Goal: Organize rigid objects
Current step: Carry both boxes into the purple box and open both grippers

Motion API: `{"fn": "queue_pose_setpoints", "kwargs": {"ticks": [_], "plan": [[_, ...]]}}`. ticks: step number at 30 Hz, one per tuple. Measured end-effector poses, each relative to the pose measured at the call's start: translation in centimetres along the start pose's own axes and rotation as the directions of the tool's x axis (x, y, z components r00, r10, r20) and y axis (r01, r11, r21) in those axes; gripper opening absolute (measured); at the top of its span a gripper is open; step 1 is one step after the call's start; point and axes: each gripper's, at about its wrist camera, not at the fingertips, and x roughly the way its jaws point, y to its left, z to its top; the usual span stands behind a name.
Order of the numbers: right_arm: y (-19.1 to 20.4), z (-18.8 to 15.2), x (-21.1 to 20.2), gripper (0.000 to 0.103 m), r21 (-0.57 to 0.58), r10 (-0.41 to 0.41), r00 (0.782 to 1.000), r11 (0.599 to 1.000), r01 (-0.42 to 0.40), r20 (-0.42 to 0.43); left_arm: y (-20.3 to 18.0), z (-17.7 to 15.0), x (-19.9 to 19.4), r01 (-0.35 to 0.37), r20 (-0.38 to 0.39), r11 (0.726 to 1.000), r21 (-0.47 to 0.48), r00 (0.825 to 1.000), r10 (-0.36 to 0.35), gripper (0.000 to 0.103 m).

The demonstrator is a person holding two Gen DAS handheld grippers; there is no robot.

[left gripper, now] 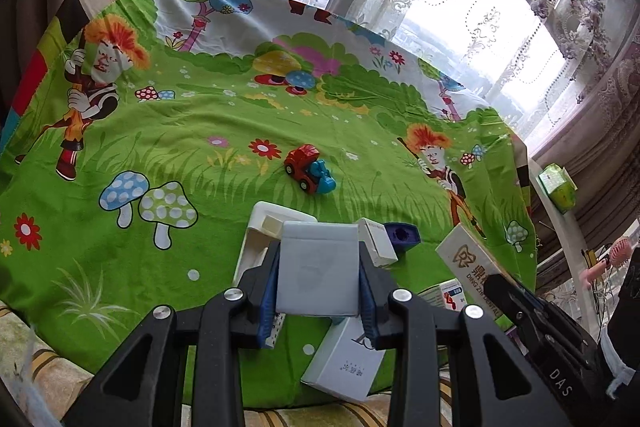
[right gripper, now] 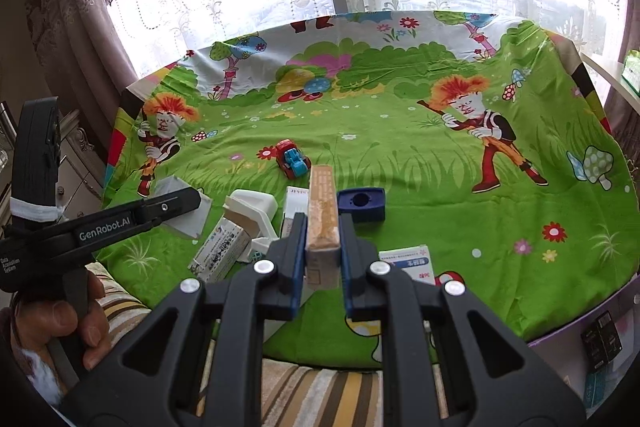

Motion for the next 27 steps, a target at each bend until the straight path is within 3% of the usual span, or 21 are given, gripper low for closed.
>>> {"fn": "queue_pose_setpoints", "kwargs": {"ticks": [15,21,27], "plan": [[-6.7,-3.7,-6.1,0.018,0.091,-0.158,0.987,0.983,0.160,-0.029,-10.5,-5.2,-0.4,0.162,-0.132,0.970,0.182,0.981,-0.139,0.035],[-10.3,-6.2,-8.3,0.018,0.148,-0.223,0.972,0.961,0.232,-0.073,-14.8,-7.2,-0.1,0.219,-0.192,0.937,0.270,0.966,-0.171,0.035],[-13.5,-7.7,-11.0,0.018,0.187,-0.300,0.949,0.931,0.313,-0.094,-19.1,-9.3,-0.2,0.271,-0.244,0.887,0.374,0.951,-0.188,0.035]]}}
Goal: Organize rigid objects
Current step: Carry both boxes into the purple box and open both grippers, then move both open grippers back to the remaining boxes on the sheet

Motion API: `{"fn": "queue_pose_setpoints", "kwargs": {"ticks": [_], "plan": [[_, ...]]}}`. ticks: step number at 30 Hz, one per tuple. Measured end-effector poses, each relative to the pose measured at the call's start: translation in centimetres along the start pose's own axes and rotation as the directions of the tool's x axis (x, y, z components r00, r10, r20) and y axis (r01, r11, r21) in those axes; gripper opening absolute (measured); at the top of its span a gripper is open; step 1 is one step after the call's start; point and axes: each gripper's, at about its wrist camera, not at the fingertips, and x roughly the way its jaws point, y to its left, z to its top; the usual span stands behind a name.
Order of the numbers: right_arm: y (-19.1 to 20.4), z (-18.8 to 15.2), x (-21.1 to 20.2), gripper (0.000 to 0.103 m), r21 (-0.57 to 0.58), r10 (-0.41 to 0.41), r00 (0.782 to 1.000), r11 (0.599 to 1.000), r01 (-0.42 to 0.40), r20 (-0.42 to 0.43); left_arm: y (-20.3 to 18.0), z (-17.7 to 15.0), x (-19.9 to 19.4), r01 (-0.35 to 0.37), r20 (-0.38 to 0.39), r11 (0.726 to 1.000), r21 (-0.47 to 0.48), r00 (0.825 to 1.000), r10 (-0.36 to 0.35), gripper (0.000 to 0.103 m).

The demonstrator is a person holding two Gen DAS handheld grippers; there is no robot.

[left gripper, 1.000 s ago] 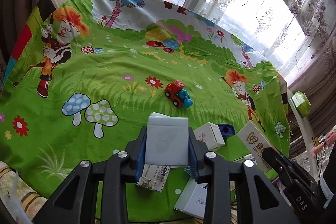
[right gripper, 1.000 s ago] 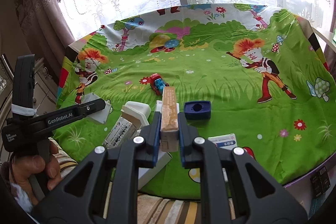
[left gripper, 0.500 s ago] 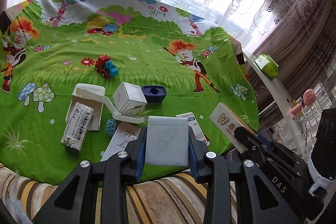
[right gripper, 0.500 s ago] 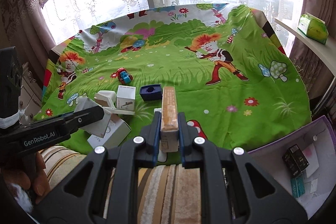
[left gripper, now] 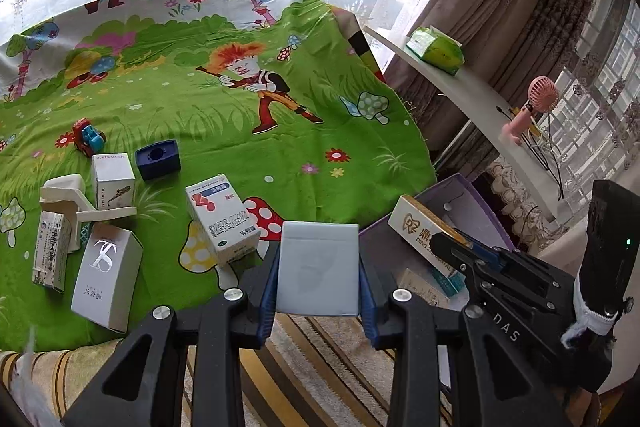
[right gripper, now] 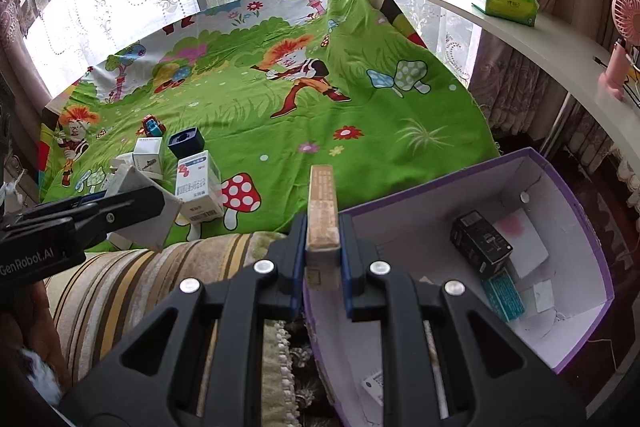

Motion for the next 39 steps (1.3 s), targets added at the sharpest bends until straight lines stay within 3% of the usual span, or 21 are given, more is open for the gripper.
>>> {"fn": "queue_pose_setpoints", "kwargs": {"ticks": [10,17,20,22,26,39], "plan": [[-5.2,-1.1,-1.8,0.018,0.071,-0.118,0.993,0.990,0.118,-0.009,-7.3,-1.0,1.5,0.101,-0.071,0.973,0.205,0.994,-0.088,0.035],[-6.8,-1.4,-1.9,0.019,0.129,-0.146,0.989,0.980,0.149,-0.034,-9.9,-1.6,2.0,0.165,-0.116,0.946,0.280,0.984,-0.137,0.038],[-6.9,-1.4,-1.8,0.021,0.132,-0.138,0.990,0.981,0.142,-0.040,-9.6,-1.5,1.9,0.160,-0.108,0.949,0.272,0.985,-0.135,0.047],[-6.7,-1.5,-1.7,0.030,0.134,-0.131,0.990,0.982,0.136,-0.042,-9.2,-1.4,1.6,0.154,-0.095,0.953,0.263,0.987,-0.133,0.057],[-6.3,-1.4,-1.7,0.041,0.127,-0.124,0.991,0.984,0.128,-0.039,-8.4,-0.9,1.2,0.127,-0.068,0.958,0.258,0.991,-0.113,0.058],[-4.3,-0.8,-1.6,0.042,0.076,-0.118,0.992,0.990,0.121,-0.038,-4.5,0.6,0.0,0.036,0.011,0.977,0.210,0.999,-0.039,0.058]]}}
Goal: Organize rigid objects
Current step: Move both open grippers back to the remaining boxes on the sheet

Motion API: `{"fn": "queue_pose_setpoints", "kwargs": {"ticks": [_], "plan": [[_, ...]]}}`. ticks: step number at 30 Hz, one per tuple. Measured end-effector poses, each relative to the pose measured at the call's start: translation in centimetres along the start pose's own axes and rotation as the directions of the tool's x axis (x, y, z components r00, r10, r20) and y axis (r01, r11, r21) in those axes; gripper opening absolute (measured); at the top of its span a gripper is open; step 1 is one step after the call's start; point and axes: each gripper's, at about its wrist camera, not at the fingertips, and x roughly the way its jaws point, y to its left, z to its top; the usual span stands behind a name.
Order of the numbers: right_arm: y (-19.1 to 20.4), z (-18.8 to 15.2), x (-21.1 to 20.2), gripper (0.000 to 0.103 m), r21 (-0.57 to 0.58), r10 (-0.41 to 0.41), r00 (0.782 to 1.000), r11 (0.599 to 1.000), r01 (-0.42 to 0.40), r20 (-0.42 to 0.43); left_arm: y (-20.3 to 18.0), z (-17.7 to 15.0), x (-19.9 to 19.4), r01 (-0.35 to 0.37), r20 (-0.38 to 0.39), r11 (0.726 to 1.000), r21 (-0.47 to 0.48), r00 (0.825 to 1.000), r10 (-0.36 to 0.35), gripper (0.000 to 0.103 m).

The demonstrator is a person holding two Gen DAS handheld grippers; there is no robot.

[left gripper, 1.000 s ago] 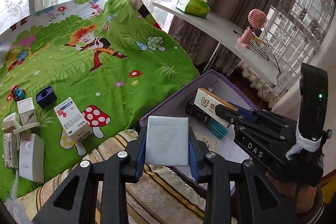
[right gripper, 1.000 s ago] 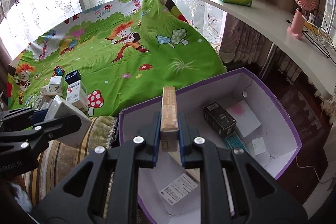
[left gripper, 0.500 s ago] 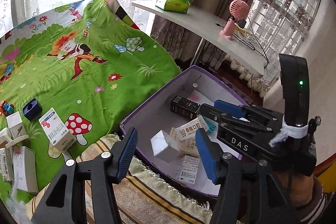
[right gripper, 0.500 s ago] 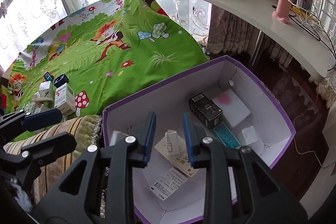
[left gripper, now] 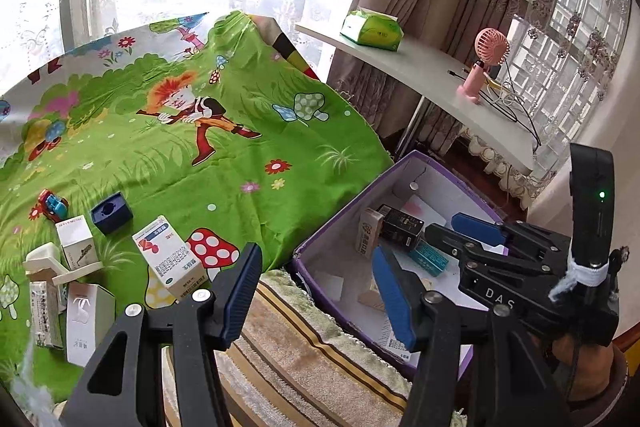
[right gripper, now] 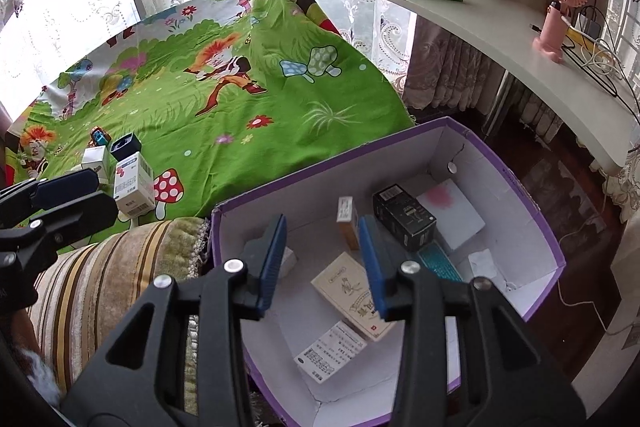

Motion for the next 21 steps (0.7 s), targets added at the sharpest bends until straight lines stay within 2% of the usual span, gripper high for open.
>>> {"fn": "queue_pose_setpoints", "kwargs": {"ticks": [8,10,16,21], "plan": [[2.2,0.7,0.0,0.042,-0.031,0.049,0.999,0.998,-0.049,0.000,5.6,0.5,-2.4,-0.117,0.056,0.990,-0.073,0.991,0.121,0.059],[2.8,0.9,0.0,0.046,-0.039,0.053,0.999,0.998,-0.053,0.001,7.4,0.4,-2.9,-0.137,0.060,0.985,-0.107,0.988,0.144,0.059],[4.7,1.5,0.1,0.049,-0.073,0.073,0.997,0.995,-0.072,0.000,12.8,-0.7,-4.6,-0.203,0.063,0.959,-0.200,0.974,0.219,0.059],[6.9,2.2,0.4,0.049,-0.112,0.094,0.996,0.989,-0.093,0.002,16.8,-1.8,-5.5,-0.287,0.022,0.924,-0.253,0.953,0.302,0.059]]}}
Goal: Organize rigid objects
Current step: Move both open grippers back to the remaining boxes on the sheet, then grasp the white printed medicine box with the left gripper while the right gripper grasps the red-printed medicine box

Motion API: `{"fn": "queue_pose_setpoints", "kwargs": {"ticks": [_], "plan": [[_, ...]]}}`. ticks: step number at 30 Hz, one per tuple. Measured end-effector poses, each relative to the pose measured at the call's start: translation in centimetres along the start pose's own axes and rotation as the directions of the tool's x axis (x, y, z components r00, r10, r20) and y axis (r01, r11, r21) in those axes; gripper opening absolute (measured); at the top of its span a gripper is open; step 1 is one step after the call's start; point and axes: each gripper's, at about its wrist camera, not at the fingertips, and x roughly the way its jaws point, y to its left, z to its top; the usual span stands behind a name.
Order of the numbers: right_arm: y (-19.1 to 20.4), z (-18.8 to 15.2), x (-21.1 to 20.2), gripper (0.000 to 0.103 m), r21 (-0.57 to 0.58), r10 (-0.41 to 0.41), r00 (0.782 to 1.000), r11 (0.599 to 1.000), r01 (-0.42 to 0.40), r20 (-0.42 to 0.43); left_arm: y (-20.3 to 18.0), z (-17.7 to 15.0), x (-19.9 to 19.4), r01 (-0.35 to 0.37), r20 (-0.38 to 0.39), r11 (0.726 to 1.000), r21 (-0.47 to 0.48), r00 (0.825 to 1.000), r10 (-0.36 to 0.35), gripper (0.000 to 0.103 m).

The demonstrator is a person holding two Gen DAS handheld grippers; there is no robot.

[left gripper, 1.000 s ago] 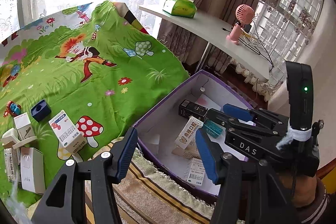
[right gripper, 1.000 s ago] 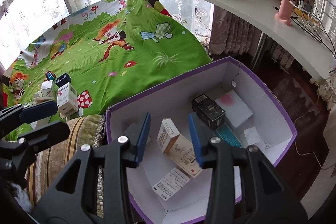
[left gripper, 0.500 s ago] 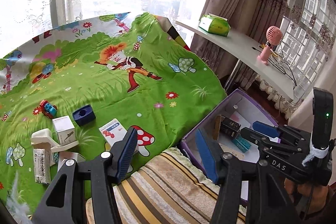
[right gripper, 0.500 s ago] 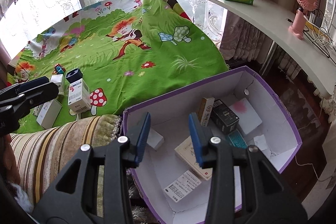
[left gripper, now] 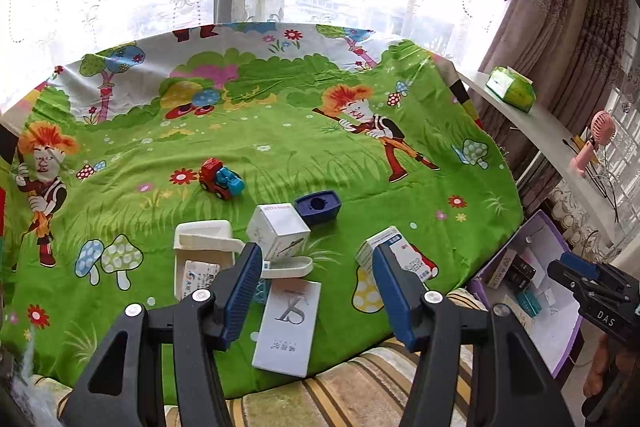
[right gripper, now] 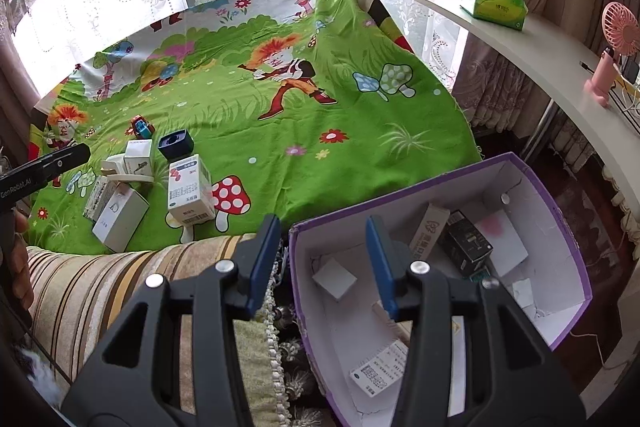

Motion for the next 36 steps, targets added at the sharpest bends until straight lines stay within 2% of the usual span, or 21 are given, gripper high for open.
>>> {"fn": "queue_pose_setpoints", "kwargs": {"ticks": [6,11,18,27,36], "plan": [[3.3,0.9,1.4,0.052,-0.052,0.045,0.999,0.998,-0.046,-0.017,5.3,-1.4,2.0,-0.111,-0.118,0.989,-0.096,0.988,0.099,0.059],[6.3,1.5,3.2,0.055,-0.094,0.082,0.995,0.992,-0.086,-0.053,7.8,-2.7,3.2,-0.140,-0.181,0.980,-0.142,0.977,0.114,0.059],[10.3,1.9,6.4,0.057,-0.162,0.104,0.988,0.979,-0.122,-0.116,8.0,-3.8,5.2,-0.163,-0.237,0.979,-0.126,0.963,0.130,0.058],[13.5,1.8,9.9,0.057,-0.262,0.070,0.980,0.958,-0.118,-0.185,8.3,-4.3,6.5,-0.175,-0.274,0.978,-0.114,0.952,0.139,0.058],[14.9,1.7,12.6,0.057,-0.310,0.042,0.969,0.943,-0.119,-0.244,8.5,-4.6,7.5,-0.185,-0.304,0.977,-0.105,0.941,0.146,0.039]]}}
